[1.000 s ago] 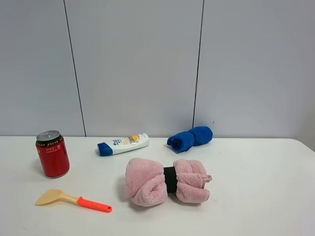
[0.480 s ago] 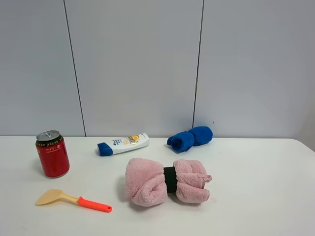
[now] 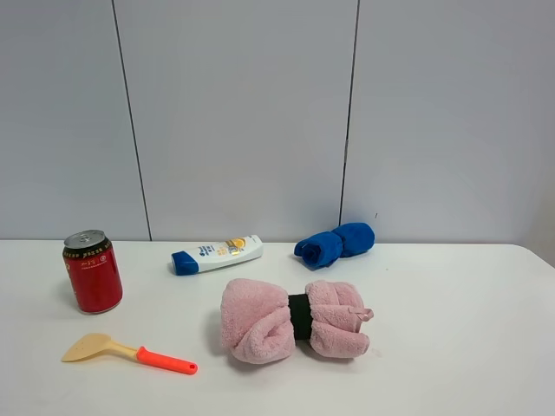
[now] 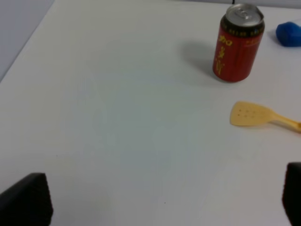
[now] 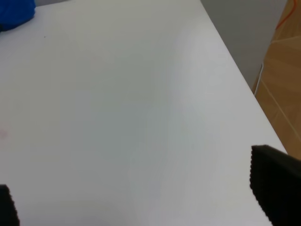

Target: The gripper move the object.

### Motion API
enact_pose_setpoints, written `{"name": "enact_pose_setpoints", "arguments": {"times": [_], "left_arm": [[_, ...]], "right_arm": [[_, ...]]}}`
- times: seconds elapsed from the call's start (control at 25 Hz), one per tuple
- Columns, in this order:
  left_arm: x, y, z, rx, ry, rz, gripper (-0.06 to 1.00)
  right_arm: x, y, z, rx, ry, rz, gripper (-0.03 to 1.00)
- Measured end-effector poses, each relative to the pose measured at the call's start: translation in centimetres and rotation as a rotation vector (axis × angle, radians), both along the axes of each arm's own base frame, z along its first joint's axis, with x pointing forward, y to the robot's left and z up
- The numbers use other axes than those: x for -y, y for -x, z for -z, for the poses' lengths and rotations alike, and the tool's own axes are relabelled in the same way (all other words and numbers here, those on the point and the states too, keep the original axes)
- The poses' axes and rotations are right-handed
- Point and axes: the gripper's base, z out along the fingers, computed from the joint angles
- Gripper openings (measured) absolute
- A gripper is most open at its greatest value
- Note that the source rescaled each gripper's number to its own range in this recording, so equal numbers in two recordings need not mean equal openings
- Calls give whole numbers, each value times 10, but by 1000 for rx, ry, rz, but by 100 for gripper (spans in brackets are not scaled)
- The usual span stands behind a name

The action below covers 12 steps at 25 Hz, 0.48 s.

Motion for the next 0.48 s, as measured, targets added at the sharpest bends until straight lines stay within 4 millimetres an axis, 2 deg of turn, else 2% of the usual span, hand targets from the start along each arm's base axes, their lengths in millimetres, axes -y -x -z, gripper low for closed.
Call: {"name": "enact_pose_setpoints", "arguments": {"times": [0.48], "left_arm": [[0, 0, 0, 0, 0, 0, 100]], "right_arm": [[0, 0, 0, 0, 4, -33, 100]]}}
